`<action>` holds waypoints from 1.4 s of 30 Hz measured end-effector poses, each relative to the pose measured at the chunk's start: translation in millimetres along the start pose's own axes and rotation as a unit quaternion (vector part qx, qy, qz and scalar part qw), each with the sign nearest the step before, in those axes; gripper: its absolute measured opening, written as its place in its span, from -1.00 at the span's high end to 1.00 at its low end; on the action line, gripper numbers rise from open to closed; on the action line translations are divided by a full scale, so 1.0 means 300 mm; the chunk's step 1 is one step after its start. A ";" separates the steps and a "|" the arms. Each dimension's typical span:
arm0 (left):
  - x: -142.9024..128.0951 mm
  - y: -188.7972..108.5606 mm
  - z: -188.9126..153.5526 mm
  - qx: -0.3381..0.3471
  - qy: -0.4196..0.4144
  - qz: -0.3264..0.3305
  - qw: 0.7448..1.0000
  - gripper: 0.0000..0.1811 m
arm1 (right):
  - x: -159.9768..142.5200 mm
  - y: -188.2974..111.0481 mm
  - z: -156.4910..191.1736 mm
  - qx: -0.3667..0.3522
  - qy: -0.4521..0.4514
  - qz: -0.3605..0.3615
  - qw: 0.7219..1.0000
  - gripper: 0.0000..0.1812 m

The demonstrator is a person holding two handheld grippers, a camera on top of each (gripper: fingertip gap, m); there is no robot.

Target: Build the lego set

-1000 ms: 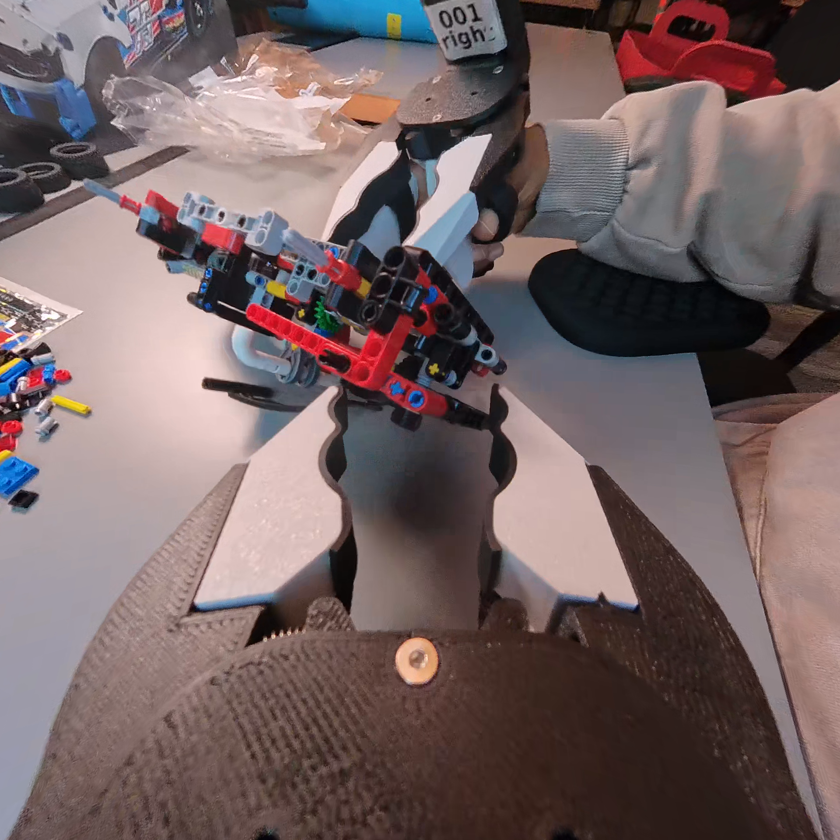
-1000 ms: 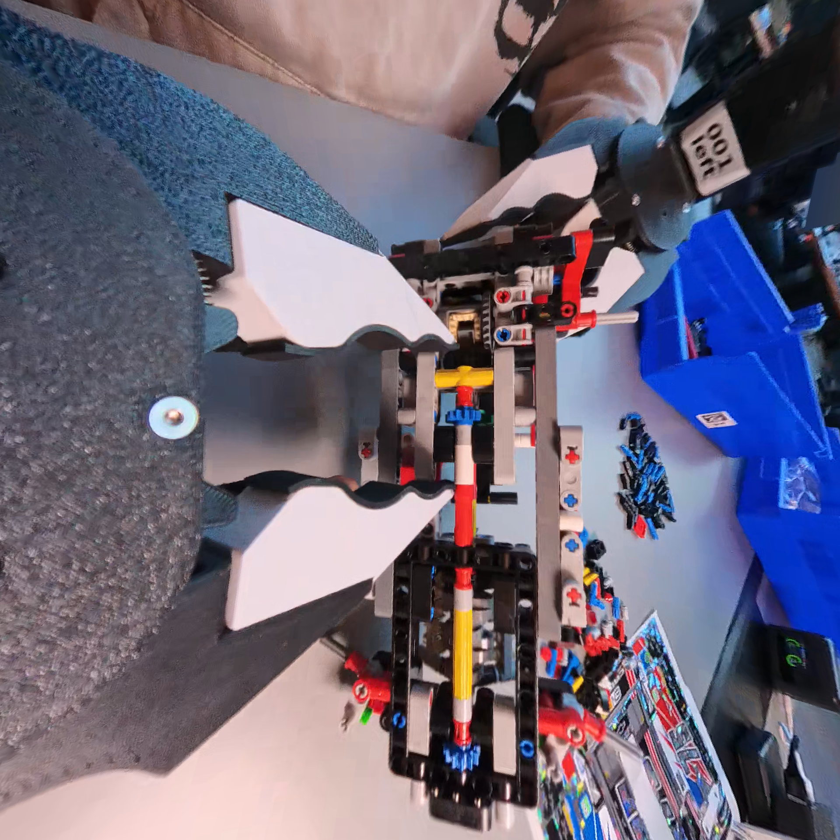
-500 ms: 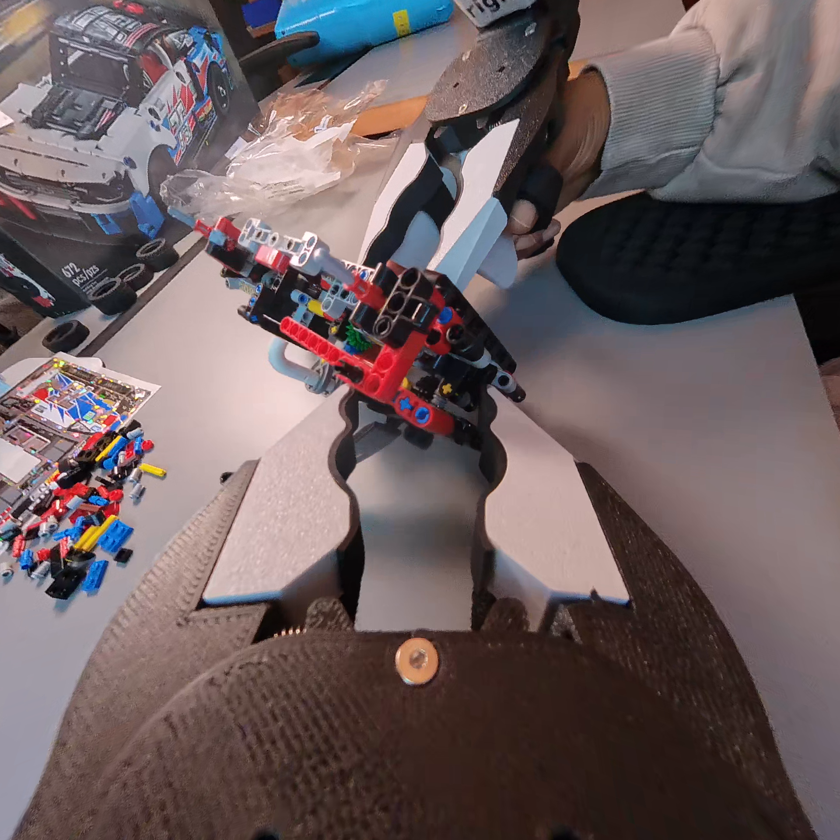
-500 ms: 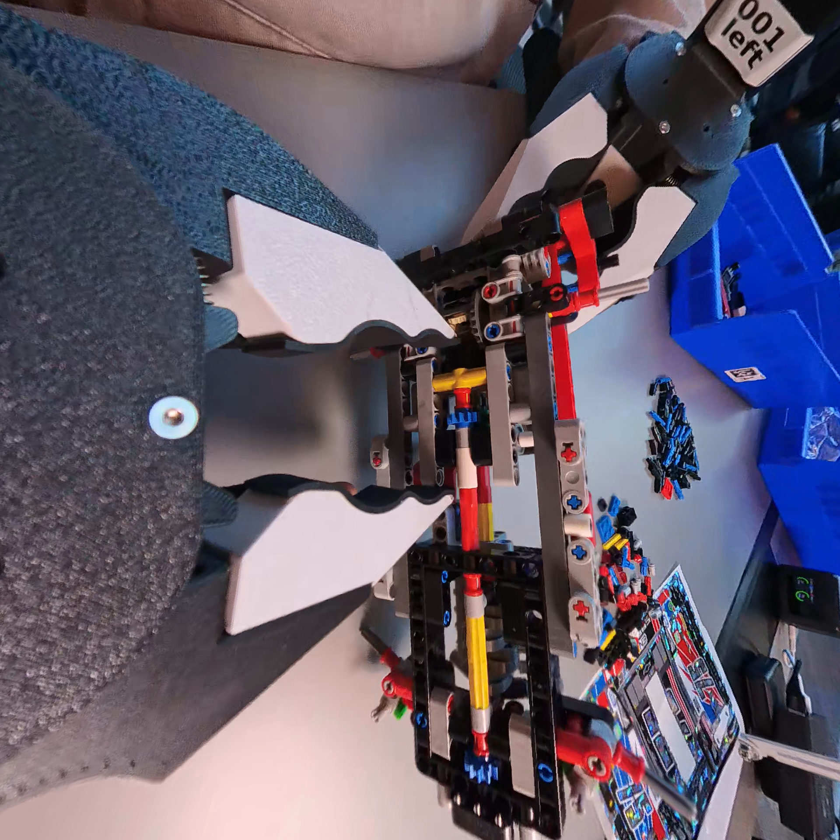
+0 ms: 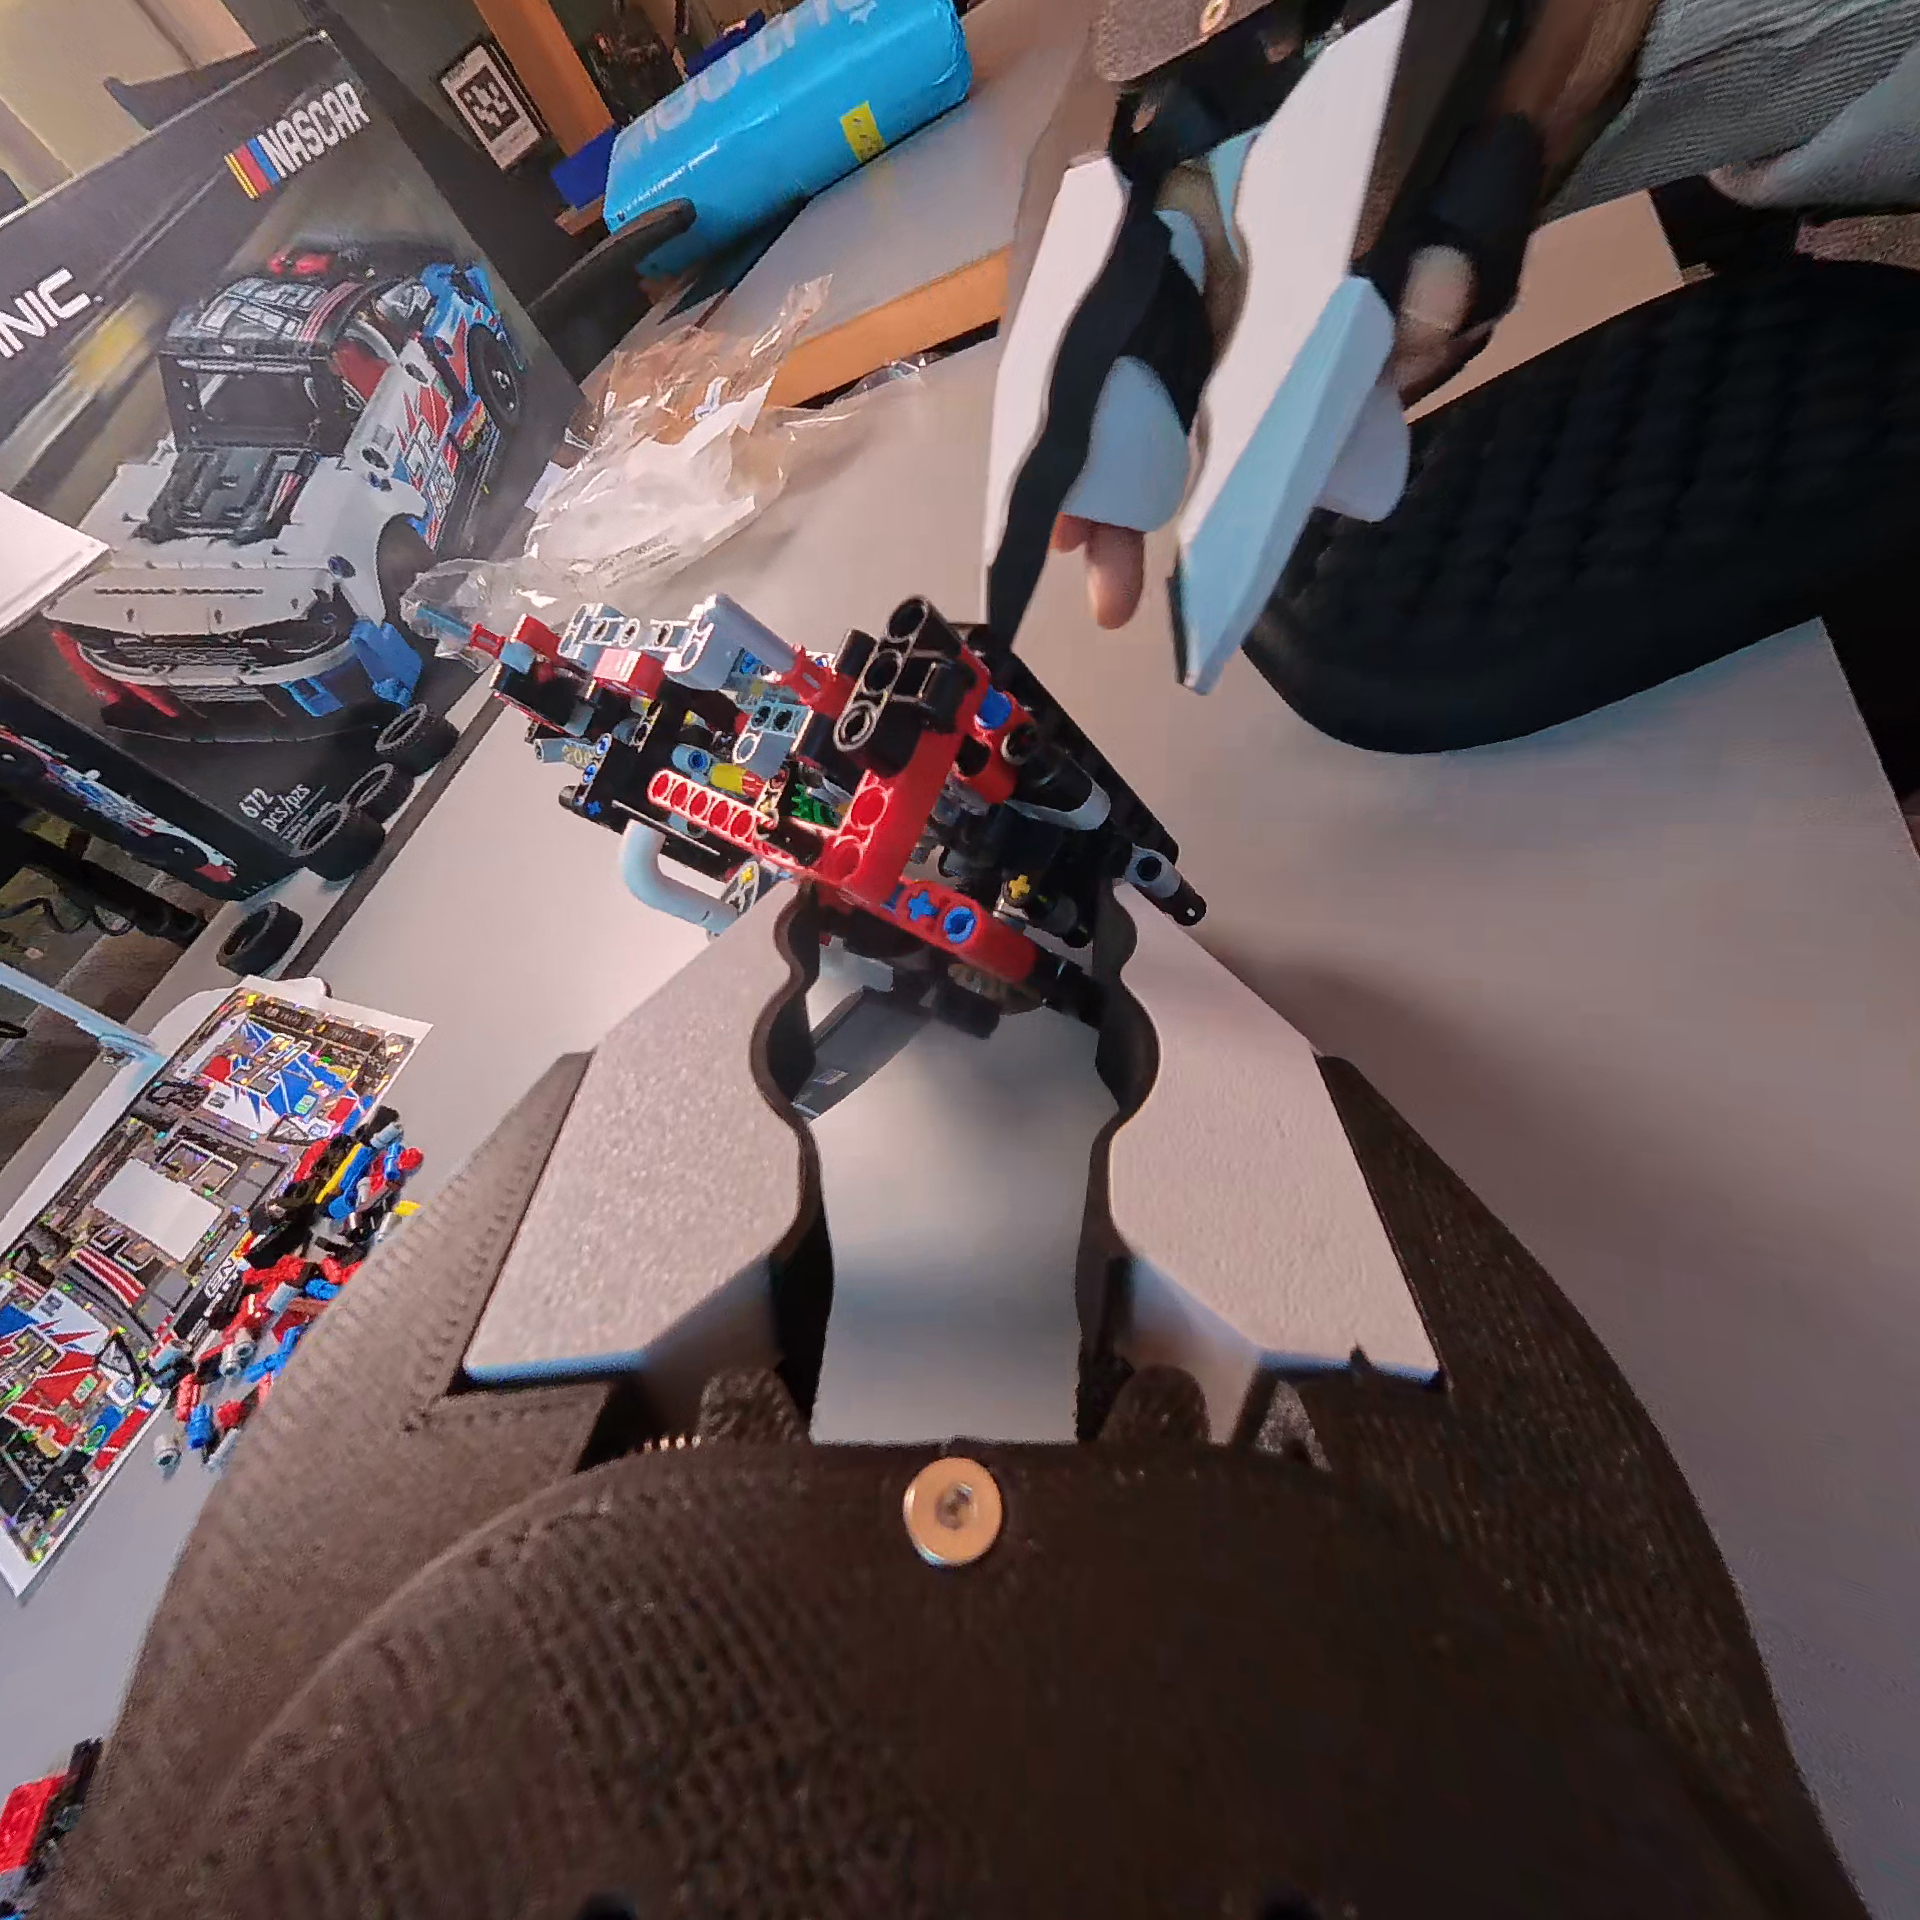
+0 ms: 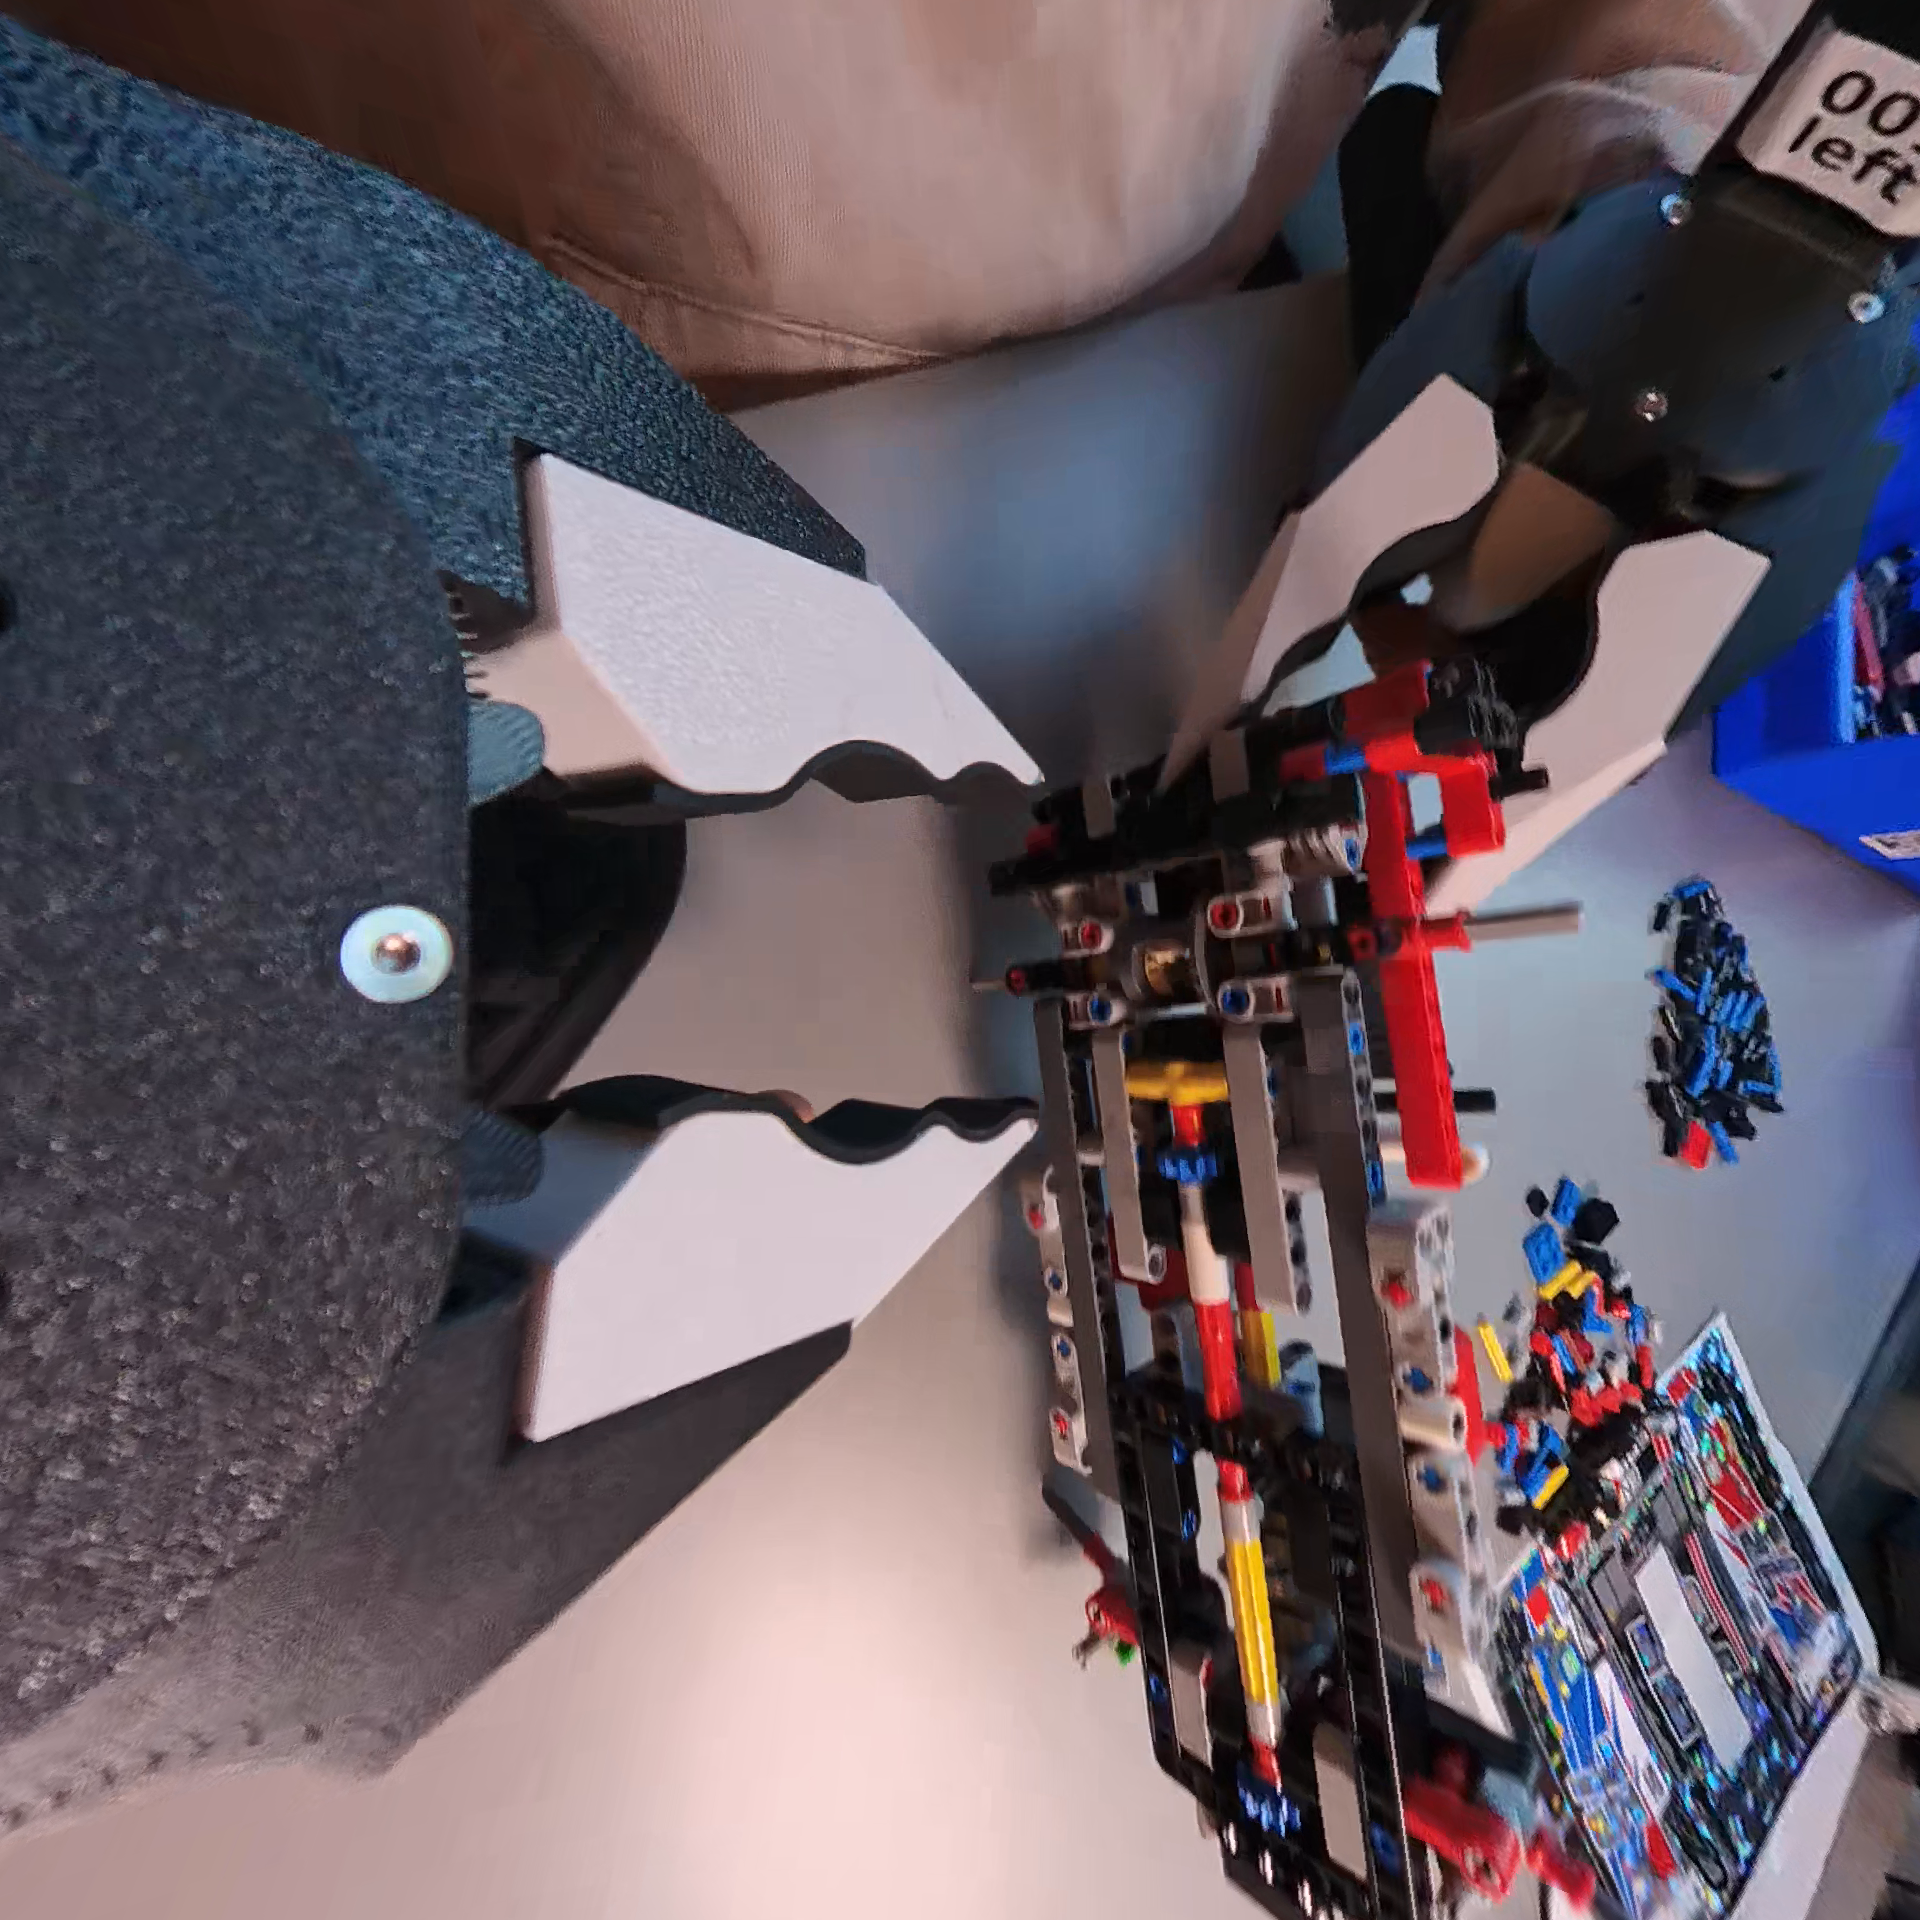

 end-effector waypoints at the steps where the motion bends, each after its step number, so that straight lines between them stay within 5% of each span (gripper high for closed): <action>1: 0.007 0.004 -0.003 0.000 0.005 -0.001 1.000 0.44 | -0.003 0.007 0.028 -0.009 -0.008 0.006 1.000 0.44; 6: 0.062 0.034 -0.024 0.005 0.042 -0.009 0.999 0.44 | -0.023 0.061 0.078 -0.035 -0.040 0.018 0.998 0.50; 9: 0.093 0.055 -0.040 0.006 0.065 -0.018 0.998 0.44 | -0.028 0.029 0.068 0.009 0.015 0.008 1.000 0.45; 13: 0.122 0.079 -0.057 -0.001 0.071 -0.032 0.997 0.45 | -0.008 -0.031 0.031 -0.025 0.039 -0.024 0.999 0.44; 22: 0.133 0.103 -0.049 -0.011 0.026 -0.047 0.999 0.46 | 0.015 -0.071 0.031 -0.084 -0.012 -0.084 0.993 0.91; 34: 0.137 0.036 -0.078 -0.119 0.065 -0.088 0.987 0.38 | -0.011 -0.106 0.028 0.073 -0.058 -0.109 0.990 0.93; 40: 0.036 -0.006 0.016 -0.157 0.005 -0.087 0.984 0.60 | -0.033 -0.119 -0.009 0.118 -0.041 -0.097 0.987 0.93; 42: -0.019 0.012 0.068 -0.140 0.003 -0.051 0.989 0.53 | -0.045 -0.121 -0.007 0.137 -0.034 -0.093 0.986 0.93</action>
Point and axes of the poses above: each gripper's, where its closed fingertips meet, y out along the fingers, x out of its top, z = x × y across the jaws, the point moved 1 cm from there along -y, back along the fingers, and after that the axes turned 9 degrees about -x, right-handed, at the moved point
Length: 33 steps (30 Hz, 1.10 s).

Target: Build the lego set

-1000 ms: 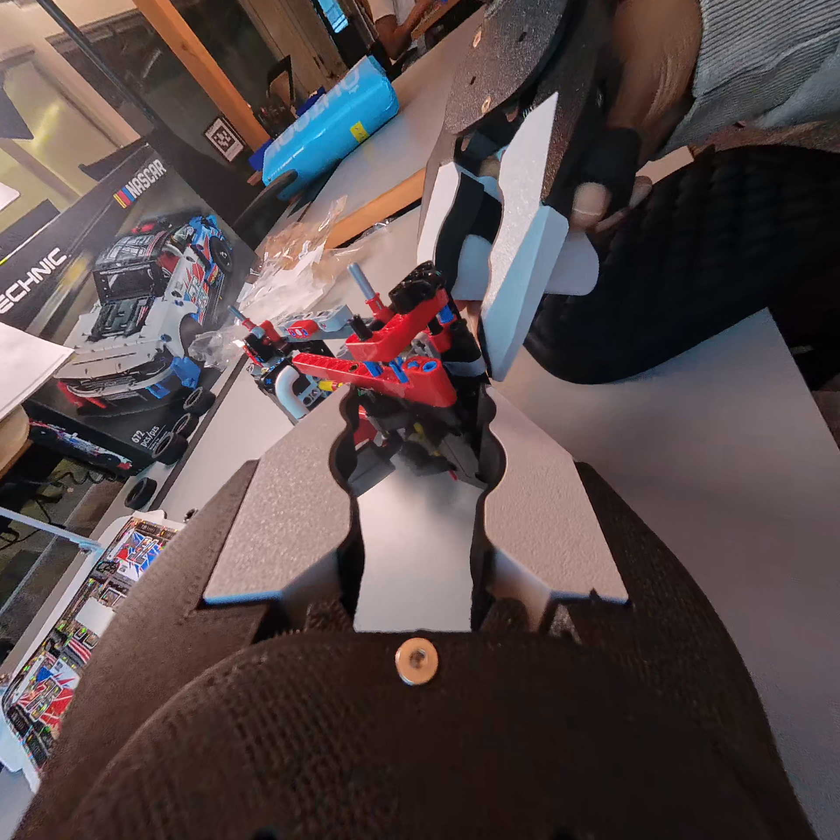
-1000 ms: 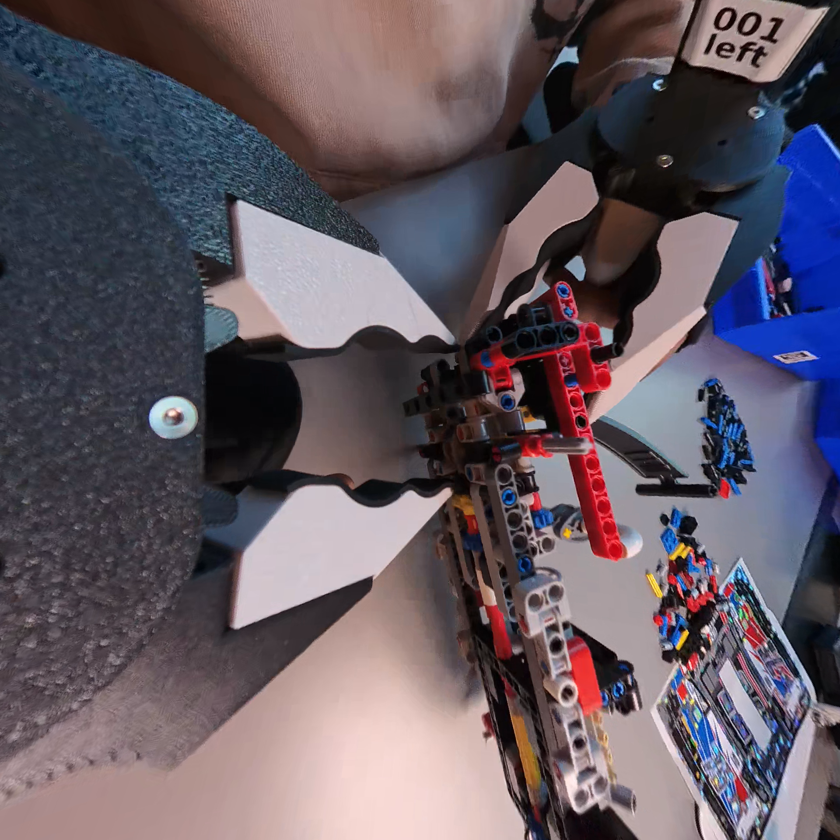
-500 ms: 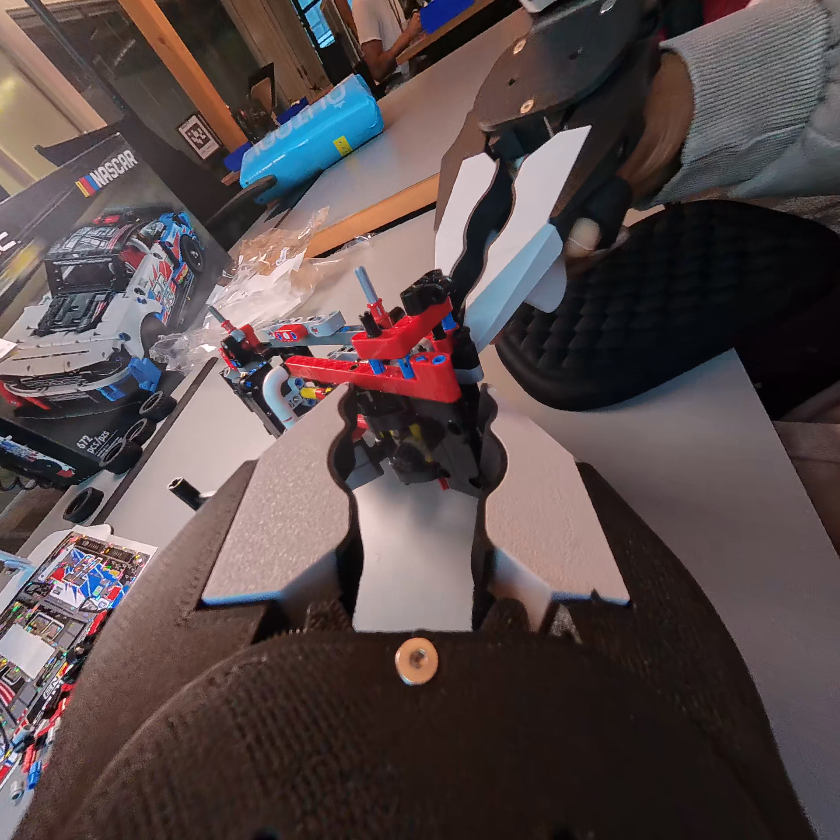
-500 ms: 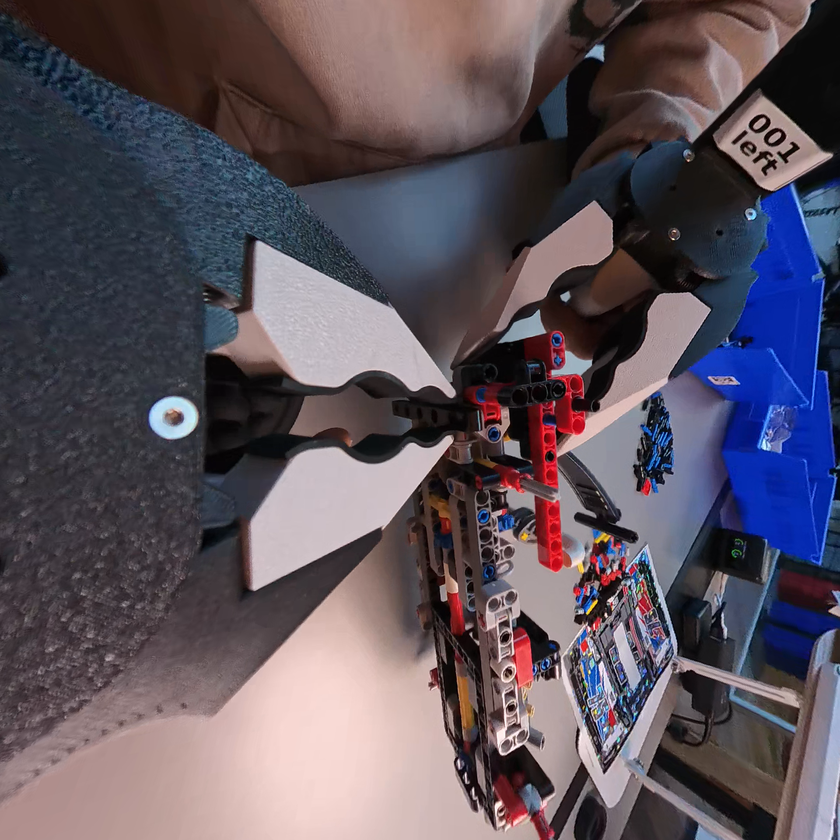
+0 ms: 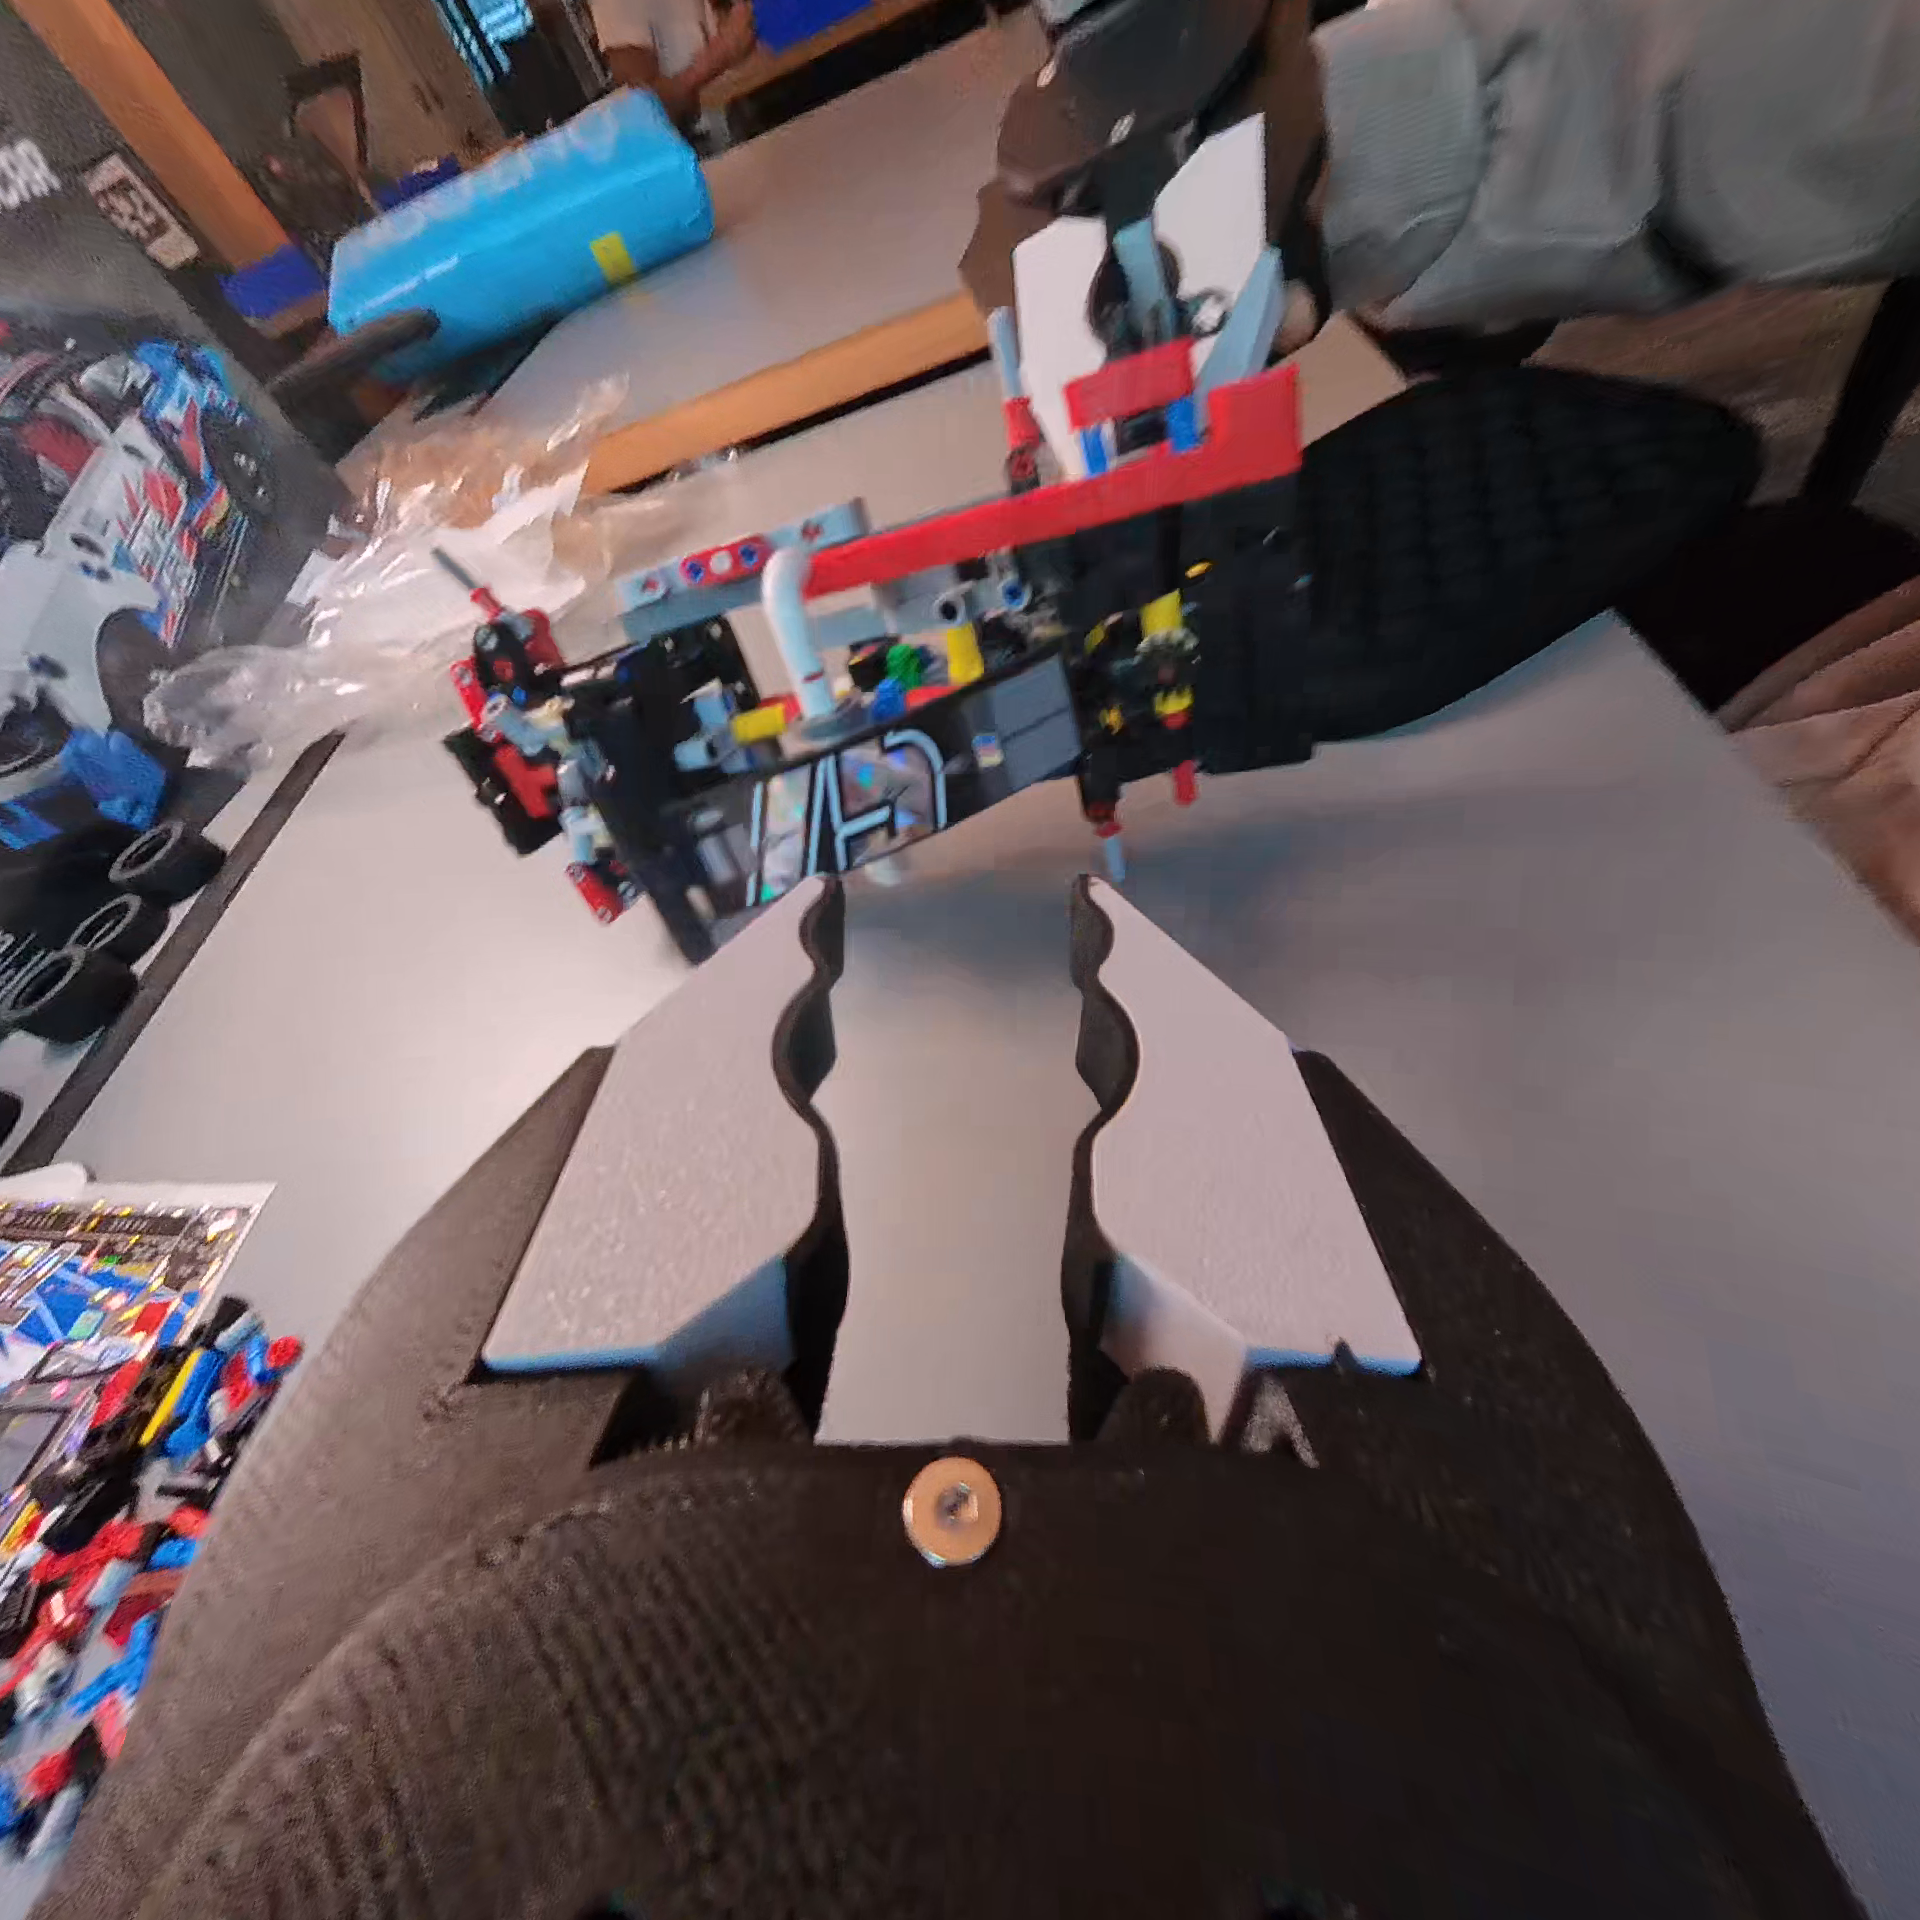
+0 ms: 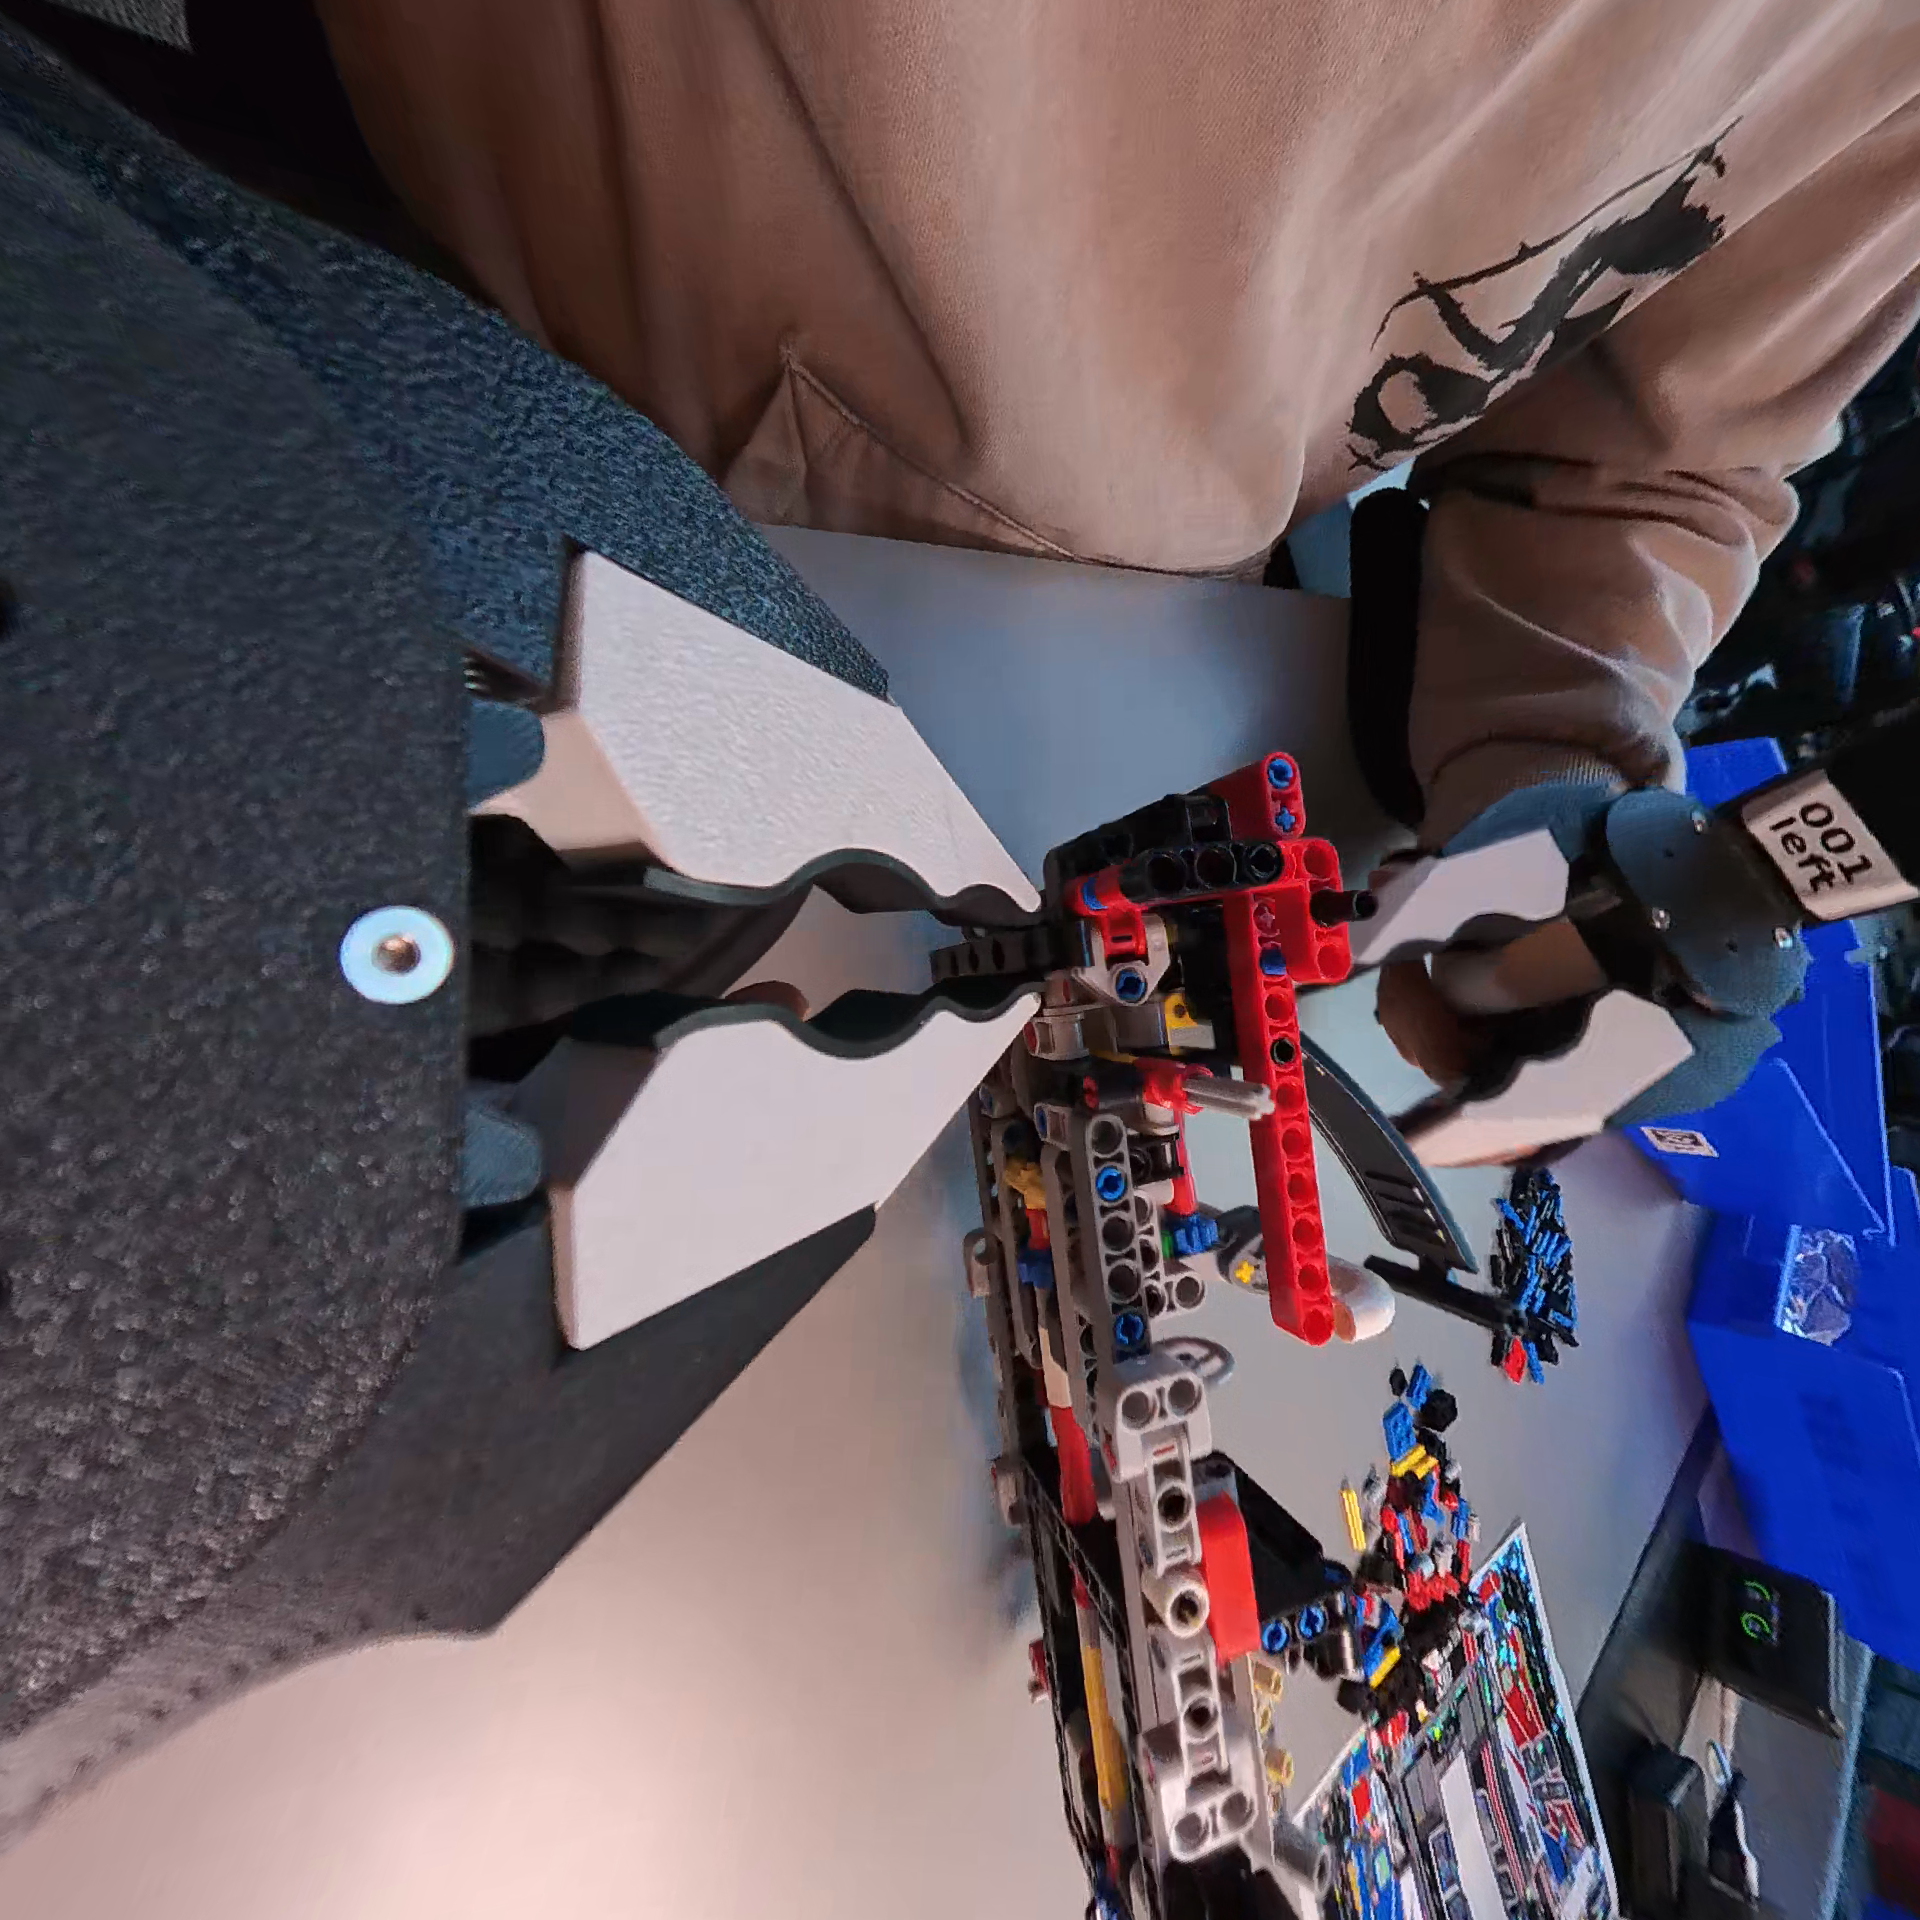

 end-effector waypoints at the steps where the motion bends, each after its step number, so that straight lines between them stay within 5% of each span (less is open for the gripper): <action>1: -0.013 0.000 0.024 0.001 -0.006 0.006 1.000 0.50 | -0.007 -0.001 0.001 0.008 0.002 0.004 1.000 0.93; 7: 0.072 0.045 0.119 -0.095 -0.139 -0.056 0.984 0.37 | -0.020 -0.007 -0.027 0.026 -0.003 0.021 0.999 0.93; 13: 0.115 0.085 0.113 -0.131 -0.020 -0.040 0.990 0.34 | -0.022 -0.002 -0.041 0.088 0.016 0.016 0.996 0.92; 20: 0.121 0.056 0.093 -0.193 0.087 0.074 0.974 0.27 | 0.037 0.049 -0.055 0.205 0.011 0.013 0.979 0.92; 26: 0.137 0.001 0.080 -0.273 0.087 0.180 0.941 0.11 | 0.078 0.124 -0.046 0.281 -0.062 0.078 0.954 0.93; 30: 0.074 -0.009 0.053 -0.335 0.071 0.279 0.897 -0.01 | 0.109 0.155 -0.028 0.318 -0.107 0.114 0.935 0.93; 33: 0.031 -0.008 0.005 -0.380 0.054 0.316 0.868 0.15 | 0.088 0.175 -0.038 0.319 -0.119 0.137 0.930 0.92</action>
Point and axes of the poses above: each gripper's, where its closed fingertips meet, y out along the fingers, x out of its top, z = x × y across the jaws, the point moved 1 cm from there along -y, back along the fingers, and after that the axes turned 9 degrees about -x, right-handed, at the moved point
